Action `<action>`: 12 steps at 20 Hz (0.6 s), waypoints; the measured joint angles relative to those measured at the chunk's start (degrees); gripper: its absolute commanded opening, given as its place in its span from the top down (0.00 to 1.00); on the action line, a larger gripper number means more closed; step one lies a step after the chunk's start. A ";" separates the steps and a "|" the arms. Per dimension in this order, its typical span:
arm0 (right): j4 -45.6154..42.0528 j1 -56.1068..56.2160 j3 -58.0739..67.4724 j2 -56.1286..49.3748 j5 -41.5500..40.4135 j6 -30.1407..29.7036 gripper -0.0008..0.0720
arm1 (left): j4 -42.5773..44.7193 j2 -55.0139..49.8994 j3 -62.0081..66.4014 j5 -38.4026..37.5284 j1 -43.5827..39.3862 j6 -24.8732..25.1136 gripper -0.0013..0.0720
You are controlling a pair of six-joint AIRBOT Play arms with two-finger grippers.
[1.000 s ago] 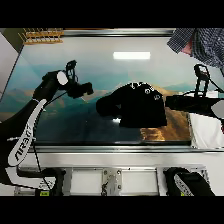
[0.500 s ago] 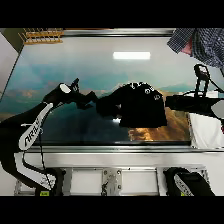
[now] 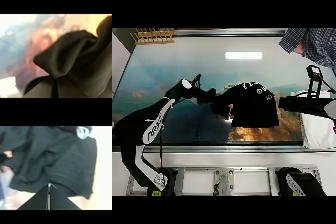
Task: Fold the clothes and pants, and hang the long-sleeved shirts on hangers.
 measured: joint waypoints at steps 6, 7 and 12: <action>-1.51 -11.26 -9.75 -1.86 0.46 1.18 0.30 | 9.92 6.34 1.18 -2.29 6.27 0.11 0.97; -0.17 -12.92 -11.98 -2.86 -0.85 1.33 0.29 | 10.86 6.78 1.20 -2.95 7.10 0.20 0.97; 15.10 -15.39 -19.50 -11.34 -12.74 0.04 0.29 | 13.68 7.82 1.29 -4.61 8.96 0.20 0.97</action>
